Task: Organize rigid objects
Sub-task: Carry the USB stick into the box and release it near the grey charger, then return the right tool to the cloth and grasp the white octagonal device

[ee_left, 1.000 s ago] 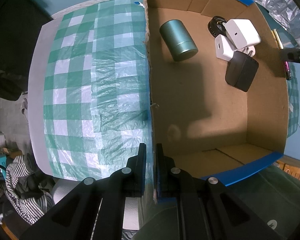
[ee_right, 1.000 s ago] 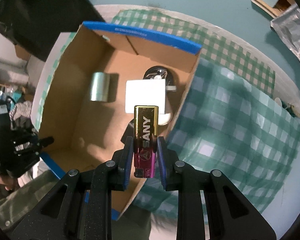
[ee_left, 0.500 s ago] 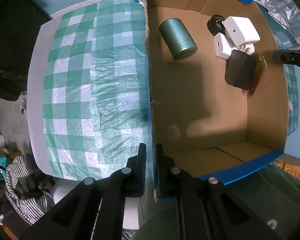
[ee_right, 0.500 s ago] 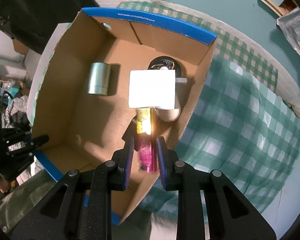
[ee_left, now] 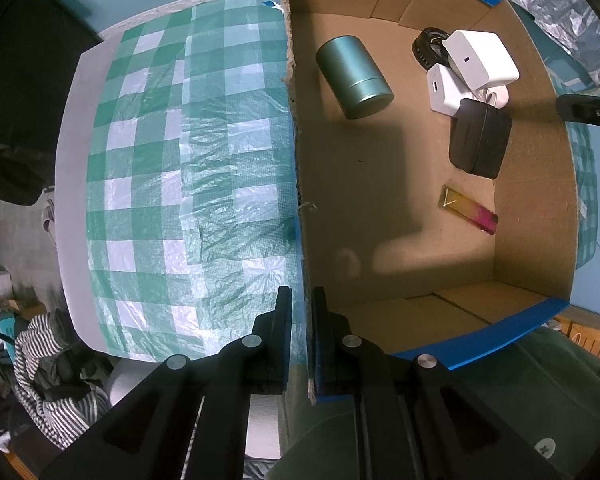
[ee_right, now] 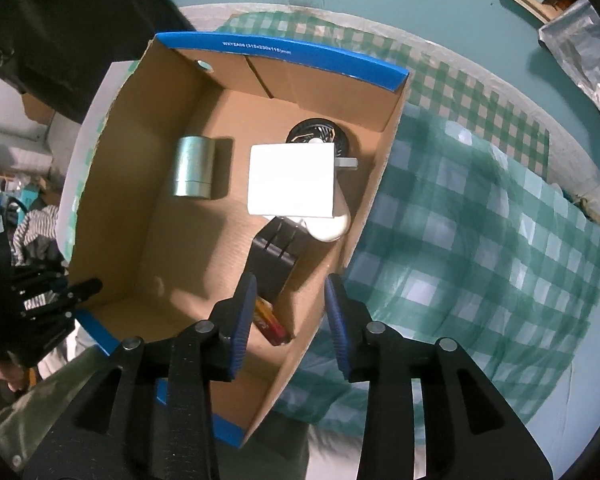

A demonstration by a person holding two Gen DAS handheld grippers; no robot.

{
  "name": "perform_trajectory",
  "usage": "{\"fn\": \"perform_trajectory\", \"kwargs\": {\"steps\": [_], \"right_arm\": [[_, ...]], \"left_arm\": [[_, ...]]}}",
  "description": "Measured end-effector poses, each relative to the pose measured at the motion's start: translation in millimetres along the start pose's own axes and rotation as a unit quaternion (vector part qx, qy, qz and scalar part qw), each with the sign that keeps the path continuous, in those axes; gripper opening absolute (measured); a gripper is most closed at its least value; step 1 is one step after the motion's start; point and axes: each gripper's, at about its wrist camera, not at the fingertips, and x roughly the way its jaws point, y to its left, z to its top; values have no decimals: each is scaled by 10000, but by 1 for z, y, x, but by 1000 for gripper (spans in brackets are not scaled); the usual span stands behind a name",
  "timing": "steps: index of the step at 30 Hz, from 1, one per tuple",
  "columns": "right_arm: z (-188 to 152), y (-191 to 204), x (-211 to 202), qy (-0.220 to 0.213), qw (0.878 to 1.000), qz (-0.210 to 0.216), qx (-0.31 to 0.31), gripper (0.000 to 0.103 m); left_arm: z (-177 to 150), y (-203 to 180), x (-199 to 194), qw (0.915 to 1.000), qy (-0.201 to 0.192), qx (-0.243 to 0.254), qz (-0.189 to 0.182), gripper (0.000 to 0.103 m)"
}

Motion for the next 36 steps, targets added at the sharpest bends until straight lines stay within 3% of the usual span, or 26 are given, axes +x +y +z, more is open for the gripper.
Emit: {"fn": "perform_trajectory", "kwargs": {"steps": [4, 8, 27, 31, 36], "right_arm": [[-3, -2, -6, -57, 10000, -4, 22, 37], [-13, -14, -13, -130, 9999, -79, 45, 53], [-82, -143, -6, 157, 9947, -328, 957, 57], [-96, -152, 3, 231, 9953, -322, 886, 57], [-109, -151, 12, 411, 9979, -343, 370, 57]], "left_arm": [[1, -2, -1, 10000, -17, 32, 5, 9], [1, -1, -2, 10000, -16, 36, 13, 9], [1, -3, -2, 9999, -12, 118, 48, 9], [0, -5, -2, 9999, 0, 142, 60, 9], [0, -5, -2, 9999, -9, 113, 66, 9]]}}
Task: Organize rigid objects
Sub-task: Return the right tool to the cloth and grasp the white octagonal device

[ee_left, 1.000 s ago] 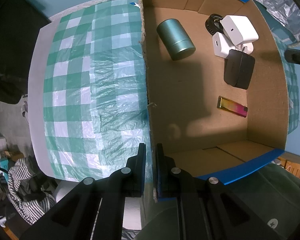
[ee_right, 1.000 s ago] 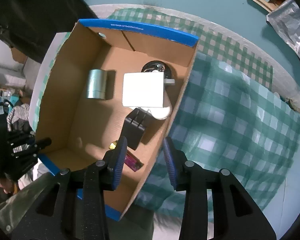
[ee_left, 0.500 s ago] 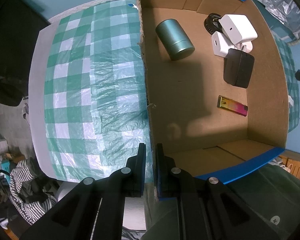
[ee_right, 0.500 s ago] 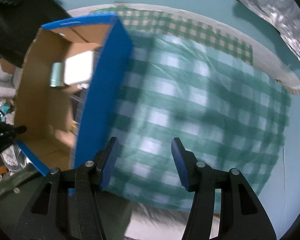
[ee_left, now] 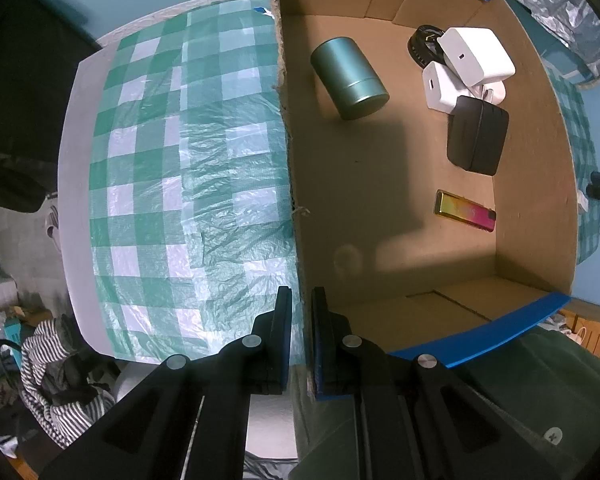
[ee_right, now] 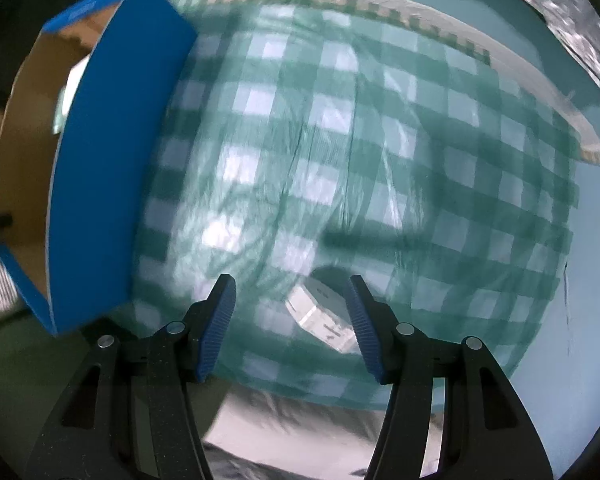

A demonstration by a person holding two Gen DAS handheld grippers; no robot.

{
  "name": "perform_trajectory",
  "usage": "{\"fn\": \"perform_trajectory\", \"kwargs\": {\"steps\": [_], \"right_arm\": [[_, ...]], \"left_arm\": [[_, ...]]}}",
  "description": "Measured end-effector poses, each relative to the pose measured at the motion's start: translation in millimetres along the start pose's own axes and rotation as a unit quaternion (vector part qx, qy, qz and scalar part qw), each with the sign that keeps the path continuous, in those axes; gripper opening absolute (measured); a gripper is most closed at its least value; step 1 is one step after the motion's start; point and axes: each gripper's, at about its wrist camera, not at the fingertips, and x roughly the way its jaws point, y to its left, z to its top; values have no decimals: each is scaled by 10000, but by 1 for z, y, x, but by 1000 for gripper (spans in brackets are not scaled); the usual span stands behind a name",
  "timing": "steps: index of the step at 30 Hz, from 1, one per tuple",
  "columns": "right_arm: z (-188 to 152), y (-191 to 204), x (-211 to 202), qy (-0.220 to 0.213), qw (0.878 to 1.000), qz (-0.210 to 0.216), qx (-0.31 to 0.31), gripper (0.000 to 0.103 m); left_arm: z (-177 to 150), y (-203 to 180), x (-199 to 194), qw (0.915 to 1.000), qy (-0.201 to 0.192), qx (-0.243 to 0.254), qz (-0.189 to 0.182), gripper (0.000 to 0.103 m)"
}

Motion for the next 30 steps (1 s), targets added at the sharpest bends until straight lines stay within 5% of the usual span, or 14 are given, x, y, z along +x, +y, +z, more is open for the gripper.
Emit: {"fn": "perform_trajectory", "kwargs": {"steps": [18, 24, 30], "right_arm": [[-27, 13, 64, 633, 9870, -644, -1332, 56], [-25, 5, 74, 669, 9902, -578, -1082, 29], [-22, 0, 76, 584, 9948, -504, -671, 20]], "left_arm": [[1, -1, -1, 10000, -7, -71, -6, 10], [2, 0, -1, 10000, 7, -72, -2, 10], [3, 0, 0, 10000, 26, -61, 2, 11]]}}
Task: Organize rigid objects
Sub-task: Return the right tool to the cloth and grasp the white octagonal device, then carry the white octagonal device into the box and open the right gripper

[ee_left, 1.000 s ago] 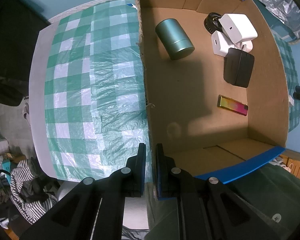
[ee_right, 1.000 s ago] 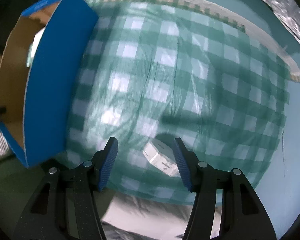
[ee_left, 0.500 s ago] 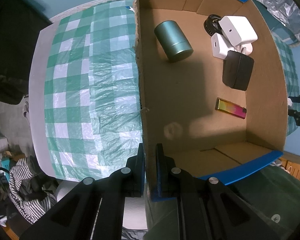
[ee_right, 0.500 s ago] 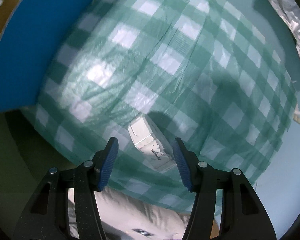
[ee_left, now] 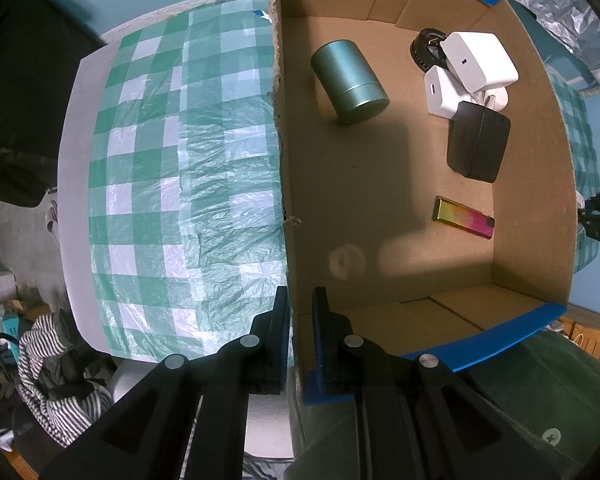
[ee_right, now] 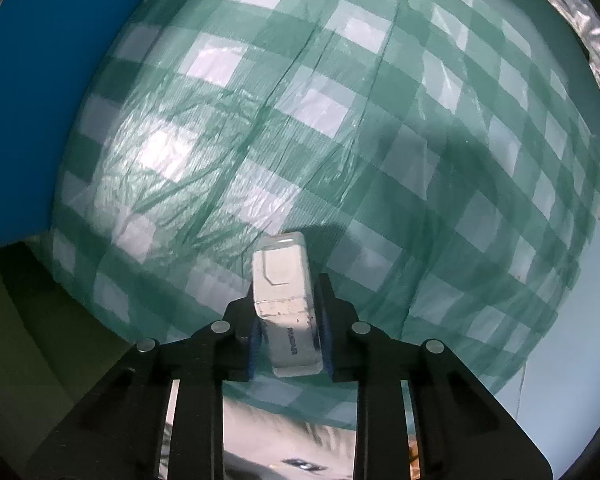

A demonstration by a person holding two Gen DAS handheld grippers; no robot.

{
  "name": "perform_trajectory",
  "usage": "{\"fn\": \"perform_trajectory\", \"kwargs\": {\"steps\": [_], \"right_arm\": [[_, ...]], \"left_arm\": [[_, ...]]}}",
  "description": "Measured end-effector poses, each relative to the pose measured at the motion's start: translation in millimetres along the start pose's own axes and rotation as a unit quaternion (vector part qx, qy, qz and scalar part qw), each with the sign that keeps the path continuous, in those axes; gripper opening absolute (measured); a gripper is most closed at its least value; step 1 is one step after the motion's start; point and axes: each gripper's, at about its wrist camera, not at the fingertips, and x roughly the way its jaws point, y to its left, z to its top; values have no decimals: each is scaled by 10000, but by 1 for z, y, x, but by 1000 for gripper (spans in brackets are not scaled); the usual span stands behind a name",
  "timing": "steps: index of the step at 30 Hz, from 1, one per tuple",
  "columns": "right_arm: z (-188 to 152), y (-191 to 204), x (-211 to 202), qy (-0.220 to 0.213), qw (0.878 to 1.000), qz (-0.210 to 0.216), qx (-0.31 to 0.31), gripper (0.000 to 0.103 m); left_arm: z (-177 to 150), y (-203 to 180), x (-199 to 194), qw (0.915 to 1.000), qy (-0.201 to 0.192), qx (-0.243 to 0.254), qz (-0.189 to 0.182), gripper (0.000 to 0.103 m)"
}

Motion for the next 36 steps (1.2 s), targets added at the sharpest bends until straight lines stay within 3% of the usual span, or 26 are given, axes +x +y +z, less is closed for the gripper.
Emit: {"fn": "perform_trajectory", "kwargs": {"steps": [5, 13, 31, 36], "right_arm": [[6, -5, -1, 28, 9983, 337, 465, 20], [18, -3, -21, -132, 9948, 493, 878, 20], [50, 25, -111, -715, 9913, 534, 970, 20], [51, 43, -119, -904, 9903, 530, 909, 20]], "left_arm": [[1, 0, 0, 10000, -1, 10, 3, 11], [4, -1, 0, 10000, 24, 61, 17, 11], [6, -2, -2, 9999, -3, 112, -20, 11], [7, 0, -3, 9999, -12, 101, -27, 11]]}}
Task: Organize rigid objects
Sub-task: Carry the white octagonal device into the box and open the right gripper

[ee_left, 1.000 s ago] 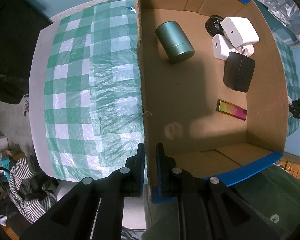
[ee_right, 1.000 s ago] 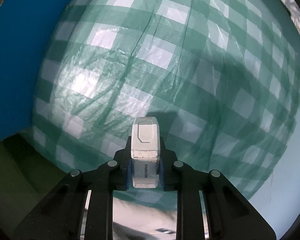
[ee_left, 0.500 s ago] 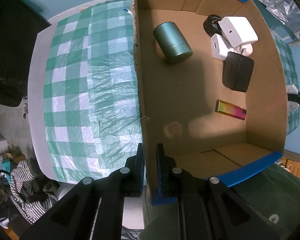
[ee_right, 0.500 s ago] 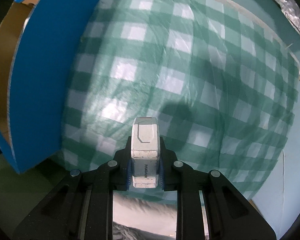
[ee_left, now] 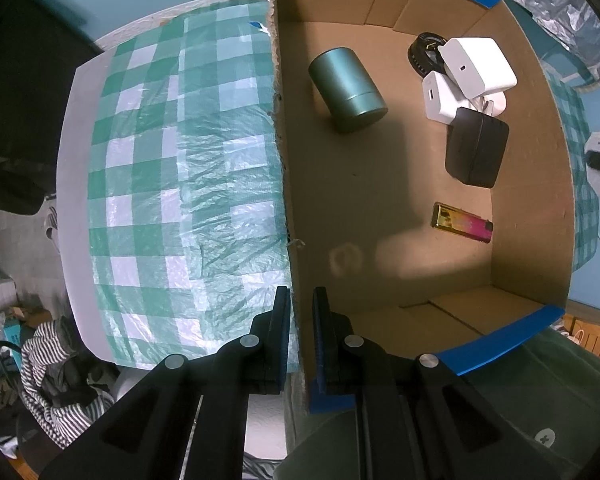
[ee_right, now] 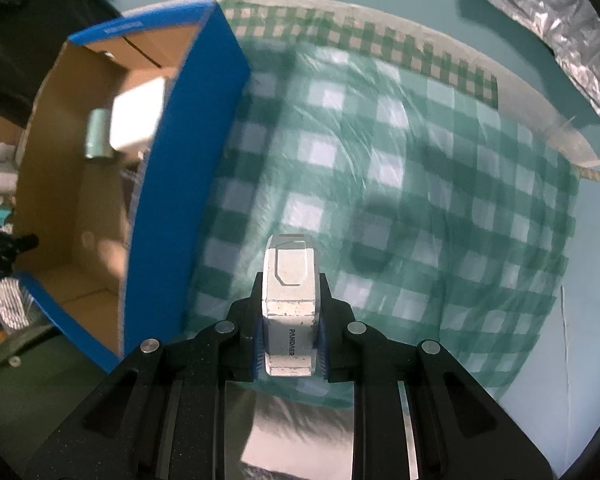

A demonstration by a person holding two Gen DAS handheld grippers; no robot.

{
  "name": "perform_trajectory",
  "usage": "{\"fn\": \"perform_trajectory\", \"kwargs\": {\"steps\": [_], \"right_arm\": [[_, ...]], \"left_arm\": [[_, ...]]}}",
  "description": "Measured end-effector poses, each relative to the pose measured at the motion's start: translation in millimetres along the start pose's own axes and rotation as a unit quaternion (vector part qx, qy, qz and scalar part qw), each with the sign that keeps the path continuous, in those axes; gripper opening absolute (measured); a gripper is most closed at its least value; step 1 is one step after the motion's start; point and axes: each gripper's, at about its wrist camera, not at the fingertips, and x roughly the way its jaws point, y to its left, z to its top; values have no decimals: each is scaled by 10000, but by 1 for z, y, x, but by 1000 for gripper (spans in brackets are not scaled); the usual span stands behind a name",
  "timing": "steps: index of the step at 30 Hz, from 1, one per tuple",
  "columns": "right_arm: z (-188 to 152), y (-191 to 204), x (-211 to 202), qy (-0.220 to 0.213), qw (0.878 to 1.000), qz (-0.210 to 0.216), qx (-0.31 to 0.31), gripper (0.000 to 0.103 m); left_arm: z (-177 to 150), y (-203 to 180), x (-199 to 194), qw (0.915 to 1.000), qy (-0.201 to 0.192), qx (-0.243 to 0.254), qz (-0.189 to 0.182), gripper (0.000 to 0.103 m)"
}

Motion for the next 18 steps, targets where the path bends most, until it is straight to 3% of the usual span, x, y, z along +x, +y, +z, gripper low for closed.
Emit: {"fn": "perform_trajectory", "kwargs": {"steps": [18], "right_arm": [[41, 75, -15, -329, 9973, 281, -591, 20]], "left_arm": [[4, 0, -1, 10000, -9, 1, -45, 11]]}}
